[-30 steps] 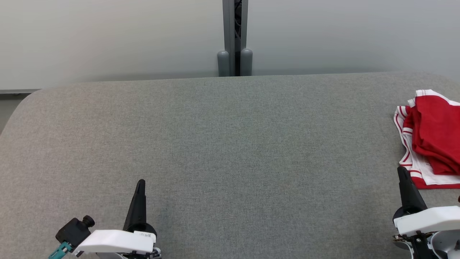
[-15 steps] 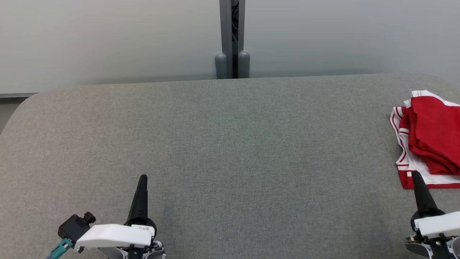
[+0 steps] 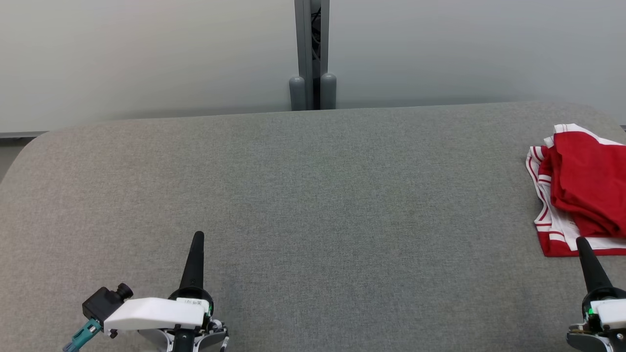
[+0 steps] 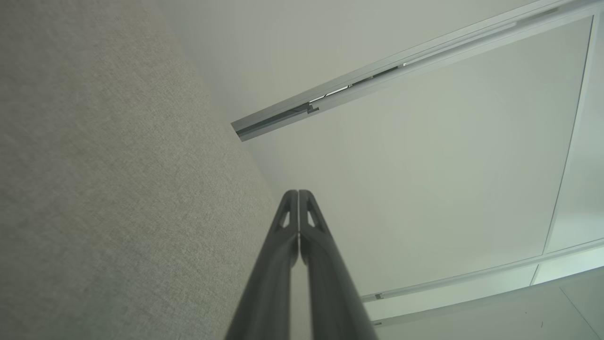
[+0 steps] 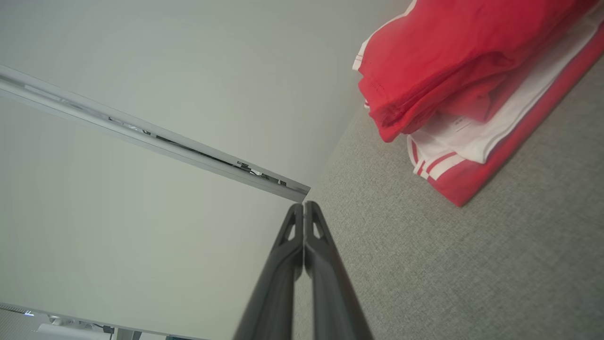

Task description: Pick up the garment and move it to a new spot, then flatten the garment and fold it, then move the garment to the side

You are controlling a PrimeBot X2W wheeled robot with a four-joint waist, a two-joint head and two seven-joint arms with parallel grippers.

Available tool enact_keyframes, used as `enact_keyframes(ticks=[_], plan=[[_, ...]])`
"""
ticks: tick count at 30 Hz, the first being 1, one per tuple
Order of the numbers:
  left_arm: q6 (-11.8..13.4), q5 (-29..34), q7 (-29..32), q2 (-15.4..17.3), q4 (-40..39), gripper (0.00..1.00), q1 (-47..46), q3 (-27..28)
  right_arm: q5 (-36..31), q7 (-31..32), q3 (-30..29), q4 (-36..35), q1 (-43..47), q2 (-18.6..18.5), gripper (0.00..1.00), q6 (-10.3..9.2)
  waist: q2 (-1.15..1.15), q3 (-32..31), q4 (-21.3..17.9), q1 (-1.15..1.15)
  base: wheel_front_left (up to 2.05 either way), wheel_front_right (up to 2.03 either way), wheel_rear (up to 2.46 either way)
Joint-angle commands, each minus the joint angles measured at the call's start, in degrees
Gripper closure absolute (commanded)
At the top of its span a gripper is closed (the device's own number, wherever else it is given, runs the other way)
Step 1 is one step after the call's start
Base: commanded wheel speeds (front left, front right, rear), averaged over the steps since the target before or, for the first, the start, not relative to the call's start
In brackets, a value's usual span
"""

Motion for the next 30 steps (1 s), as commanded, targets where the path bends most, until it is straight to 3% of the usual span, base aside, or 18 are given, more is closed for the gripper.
enact_keyframes(ticks=[1, 30], plan=[[-0.3, -1.2, 0.1, 0.2, -0.6, 1.00, -1.7, 0.0, 1.8, 0.6, -0.6, -0.9, 0.5, -0.5, 1.00, 0.04, 0.00, -0.1, -0.1, 0.00, 0.00, 0.00, 0.00], [-0.4, -11.9, 1.6, 0.3, -0.6, 1.00, -3.4, -1.6, 18.4, 6.3, -6.3, -2.7, 2.8, -1.1, 1.00, 0.04, 0.00, -1.2, -1.1, 0.00, 0.00, 0.00, 0.00]])
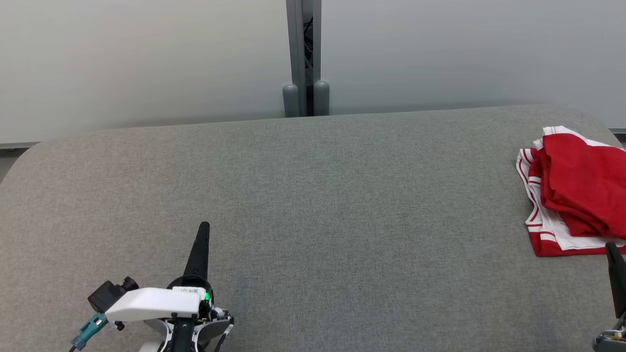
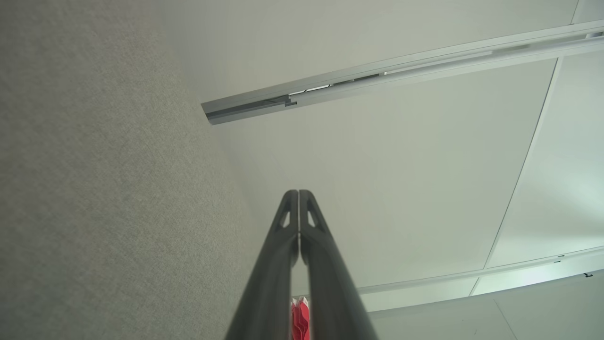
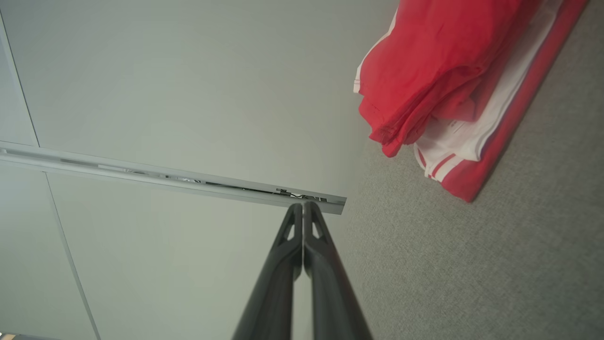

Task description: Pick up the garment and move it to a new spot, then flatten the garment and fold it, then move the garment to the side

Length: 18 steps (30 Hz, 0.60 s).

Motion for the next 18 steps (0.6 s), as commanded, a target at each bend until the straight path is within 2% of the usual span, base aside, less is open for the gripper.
enact_keyframes(ticks=[1, 18], plan=[[-0.3, -1.0, 0.2, 0.3, -0.3, 1.00, -1.3, -0.1, 1.7, 0.6, -0.7, -0.8, 0.7, -0.6, 1.00, 0.04, 0.00, -0.1, -0.1, 0.00, 0.00, 0.00, 0.00], [-0.4, -5.8, 0.8, 0.3, -0.3, 1.00, -2.0, -0.8, 9.1, 3.2, -3.2, -1.3, 1.7, -0.9, 1.00, 0.05, 0.00, -0.7, -0.6, 0.00, 0.00, 0.00, 0.00]])
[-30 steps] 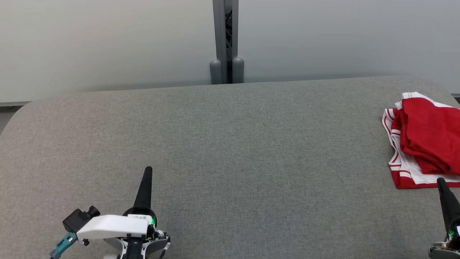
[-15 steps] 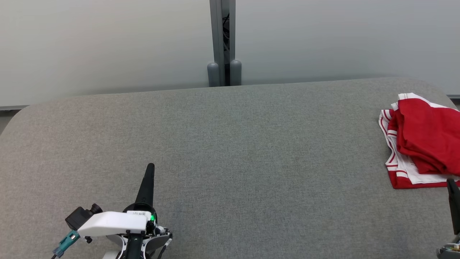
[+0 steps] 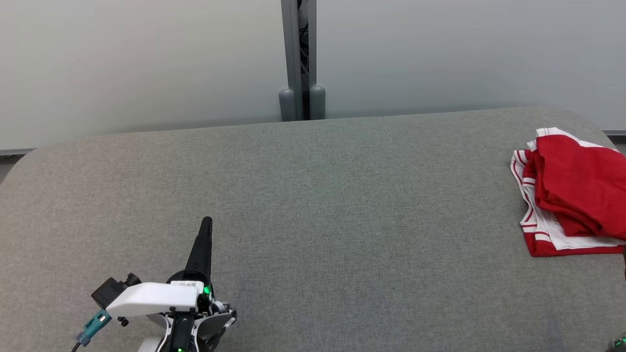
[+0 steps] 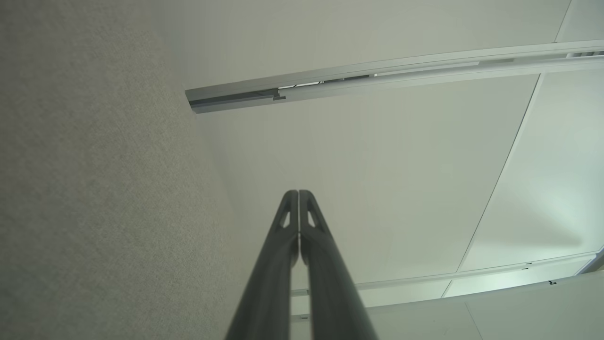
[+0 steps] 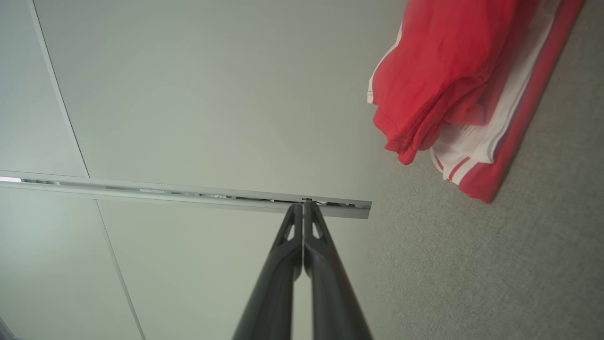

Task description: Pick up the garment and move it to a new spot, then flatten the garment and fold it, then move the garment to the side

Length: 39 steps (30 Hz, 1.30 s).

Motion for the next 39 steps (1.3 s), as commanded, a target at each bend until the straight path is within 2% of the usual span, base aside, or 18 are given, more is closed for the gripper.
enact_keyframes(ticks=[1, 7, 39], plan=[[-0.4, -0.8, 0.2, 0.3, -0.2, 1.00, -1.0, -0.1, 1.3, 0.6, -0.5, -0.2, 0.7, -0.6, 1.00, 0.06, 0.00, 0.0, 0.0, 0.00, 0.00, 0.00, 0.00], [-0.4, -2.4, 0.5, 0.3, -0.1, 1.00, -1.3, -0.3, 3.8, 1.5, -1.4, -0.5, 1.1, -0.7, 1.00, 0.06, 0.00, -0.3, -0.2, 0.00, 0.00, 0.00, 0.00], [-0.4, -2.2, 0.4, 0.3, -0.1, 1.00, -1.3, -0.3, 3.7, 1.1, -1.1, -0.5, 0.9, -0.8, 1.00, 0.06, 0.00, -0.3, -0.3, 0.00, 0.00, 0.00, 0.00]])
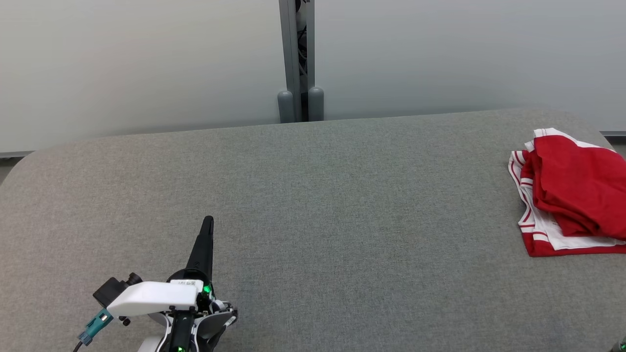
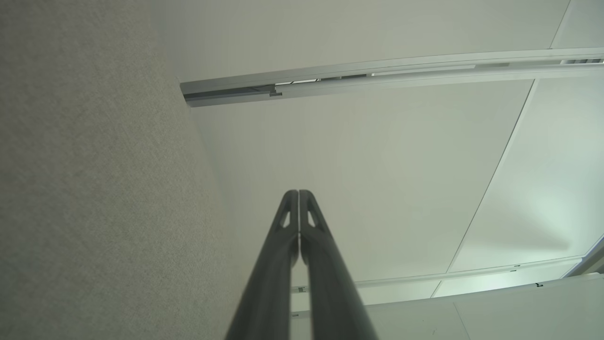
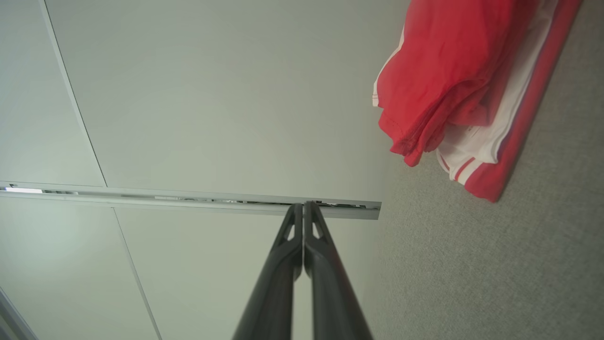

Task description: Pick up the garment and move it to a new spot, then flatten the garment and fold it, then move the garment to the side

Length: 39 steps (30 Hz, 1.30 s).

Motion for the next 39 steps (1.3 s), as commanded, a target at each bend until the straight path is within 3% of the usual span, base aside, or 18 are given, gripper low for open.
enact_keyframes(ticks=[1, 39], plan=[[-0.4, 0.0, 0.1, 0.3, 0.0, 1.00, -1.1, 0.0, 0.4, 0.0, -0.1, -0.2, 0.3, -0.5, 1.00, 0.06, 0.00, 0.0, 0.0, 0.00, 0.00, 0.00, 0.00], [-0.4, 0.0, 0.1, 0.3, 0.0, 1.00, -1.1, 0.0, 0.5, -0.2, 0.2, -0.3, 0.4, -0.7, 1.00, 0.06, 0.00, 0.0, 0.0, 0.00, 0.00, 0.00, 0.00]])
